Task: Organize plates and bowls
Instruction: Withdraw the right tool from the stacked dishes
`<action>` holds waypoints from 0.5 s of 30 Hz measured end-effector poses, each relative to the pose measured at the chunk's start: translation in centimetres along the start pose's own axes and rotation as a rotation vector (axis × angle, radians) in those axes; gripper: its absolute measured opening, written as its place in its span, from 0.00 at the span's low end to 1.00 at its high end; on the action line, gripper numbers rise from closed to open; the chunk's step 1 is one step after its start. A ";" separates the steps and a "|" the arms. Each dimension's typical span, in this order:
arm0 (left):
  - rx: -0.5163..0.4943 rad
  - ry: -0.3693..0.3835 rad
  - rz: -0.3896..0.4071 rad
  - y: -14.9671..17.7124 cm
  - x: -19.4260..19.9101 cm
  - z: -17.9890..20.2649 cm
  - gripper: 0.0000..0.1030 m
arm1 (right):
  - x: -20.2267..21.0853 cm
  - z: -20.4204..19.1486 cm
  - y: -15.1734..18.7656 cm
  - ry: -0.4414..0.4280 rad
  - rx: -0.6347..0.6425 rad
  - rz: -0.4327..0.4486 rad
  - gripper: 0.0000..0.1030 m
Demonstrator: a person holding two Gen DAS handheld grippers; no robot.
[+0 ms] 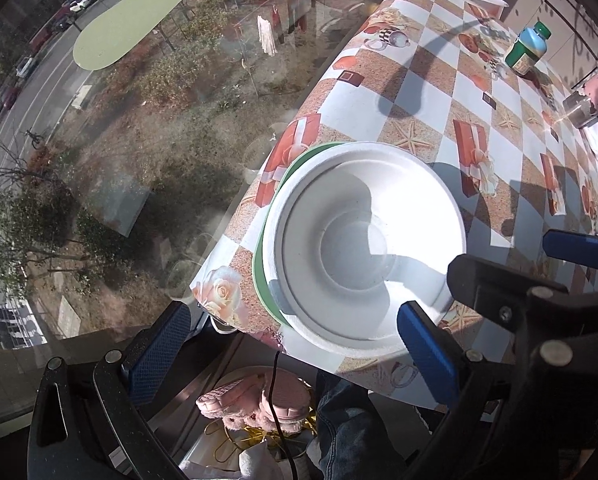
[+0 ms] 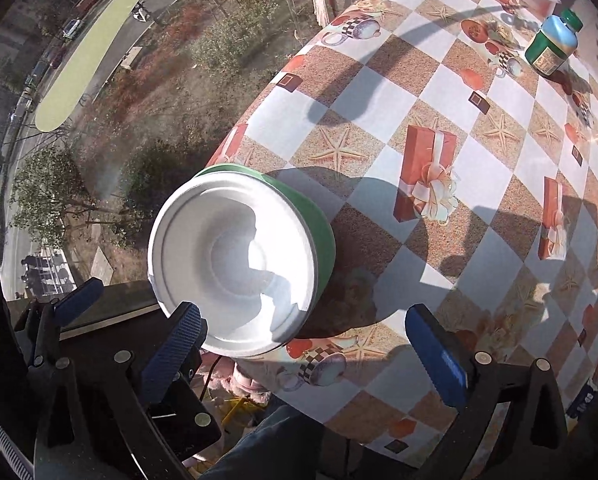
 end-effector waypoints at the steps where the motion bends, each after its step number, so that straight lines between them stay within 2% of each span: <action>1: 0.000 0.000 0.002 0.0 0.1 0.1 1.00 | 0.2 0.2 -0.1 0.002 -0.004 -0.003 1.00; 8: -0.020 -0.015 0.031 -0.2 0.6 0.7 1.00 | 0.3 0.7 -0.1 0.014 -0.002 -0.008 1.00; 15: -0.014 -0.004 0.019 0.1 0.5 0.8 1.00 | 0.3 1.0 0.3 0.029 -0.003 -0.023 1.00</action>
Point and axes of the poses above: each gripper's, at about its wrist camera, not at the fingertips, and x roughly against the way its jaws point, z to its right, y to its underside, the point moved 10 cm from there along -x, roughly the way its jaws point, and after that the axes turned 12 degrees about x, right-handed, at the moved point
